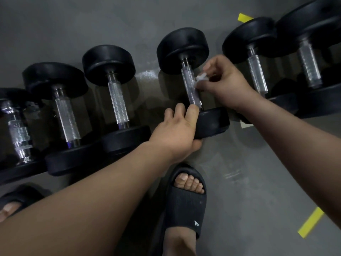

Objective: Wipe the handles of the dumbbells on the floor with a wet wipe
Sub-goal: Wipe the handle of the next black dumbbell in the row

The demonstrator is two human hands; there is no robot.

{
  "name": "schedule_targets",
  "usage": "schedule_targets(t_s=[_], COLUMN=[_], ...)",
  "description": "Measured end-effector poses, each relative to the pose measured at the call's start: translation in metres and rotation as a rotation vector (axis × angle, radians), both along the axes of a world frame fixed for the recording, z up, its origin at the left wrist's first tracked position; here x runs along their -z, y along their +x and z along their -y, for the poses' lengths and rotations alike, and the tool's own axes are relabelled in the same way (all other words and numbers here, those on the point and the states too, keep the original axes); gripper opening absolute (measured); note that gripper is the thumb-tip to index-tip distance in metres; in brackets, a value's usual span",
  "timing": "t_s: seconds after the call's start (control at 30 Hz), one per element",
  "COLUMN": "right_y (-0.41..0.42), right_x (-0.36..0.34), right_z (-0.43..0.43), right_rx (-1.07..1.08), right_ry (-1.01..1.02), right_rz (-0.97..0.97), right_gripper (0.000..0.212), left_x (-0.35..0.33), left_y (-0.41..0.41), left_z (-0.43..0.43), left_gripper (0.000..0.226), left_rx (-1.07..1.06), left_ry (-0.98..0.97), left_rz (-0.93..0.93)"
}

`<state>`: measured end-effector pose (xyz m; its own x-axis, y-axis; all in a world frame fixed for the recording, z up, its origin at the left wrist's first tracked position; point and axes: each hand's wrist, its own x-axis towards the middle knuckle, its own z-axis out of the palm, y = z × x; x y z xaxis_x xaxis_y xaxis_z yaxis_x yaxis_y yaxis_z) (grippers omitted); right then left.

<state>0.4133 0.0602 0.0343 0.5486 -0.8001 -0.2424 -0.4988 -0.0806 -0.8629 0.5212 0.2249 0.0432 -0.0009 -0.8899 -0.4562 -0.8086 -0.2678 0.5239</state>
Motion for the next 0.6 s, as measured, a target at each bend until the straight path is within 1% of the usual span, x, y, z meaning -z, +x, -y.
schedule_targets(t_s=[0.03, 0.07, 0.2, 0.27, 0.3, 0.4, 0.43, 0.5, 0.53, 0.6], right_y=[0.000, 0.000, 0.004, 0.009, 0.011, 0.015, 0.016, 0.017, 0.017, 0.016], right_x=[-0.002, -0.003, -0.010, -0.011, -0.010, -0.006, -0.004, -0.001, 0.000, 0.003], right_z=[0.000, 0.001, 0.005, 0.006, 0.007, 0.008, 0.008, 0.007, 0.006, 0.006], right_rx=[0.044, 0.073, 0.124, 0.166, 0.176, 0.181, 0.174, 0.126, 0.102, 0.070], right_ry=[0.040, 0.078, 0.183, 0.272, 0.278, 0.174, 0.136, 0.060, 0.006, -0.142], right_rz=[0.038, 0.074, 0.120, 0.159, 0.159, 0.083, 0.050, -0.014, -0.047, -0.104], right_gripper=[0.035, 0.035, 0.016, 0.020, 0.024, 0.032, 0.030, 0.019, 0.013, 0.010], left_x=[0.000, 0.000, -0.001, -0.002, -0.002, -0.002, -0.002, -0.002, -0.002, -0.001], left_y=[0.000, 0.000, 0.000, 0.000, 0.000, 0.000, -0.001, -0.001, -0.001, -0.001], left_z=[0.000, 0.001, 0.001, 0.001, 0.001, 0.001, 0.001, 0.002, 0.002, 0.002], left_gripper=[0.068, 0.068, 0.067, 0.066, 0.066, 0.067, 0.067, 0.067, 0.068, 0.067], left_rx=[0.004, 0.007, 0.009, 0.007, 0.005, 0.003, 0.004, 0.004, 0.002, -0.001], left_ry=[0.003, 0.007, 0.021, 0.025, 0.026, 0.026, 0.028, 0.029, 0.028, 0.025], left_rz=[0.004, 0.008, 0.011, 0.005, 0.005, 0.008, 0.010, 0.012, 0.011, 0.008])
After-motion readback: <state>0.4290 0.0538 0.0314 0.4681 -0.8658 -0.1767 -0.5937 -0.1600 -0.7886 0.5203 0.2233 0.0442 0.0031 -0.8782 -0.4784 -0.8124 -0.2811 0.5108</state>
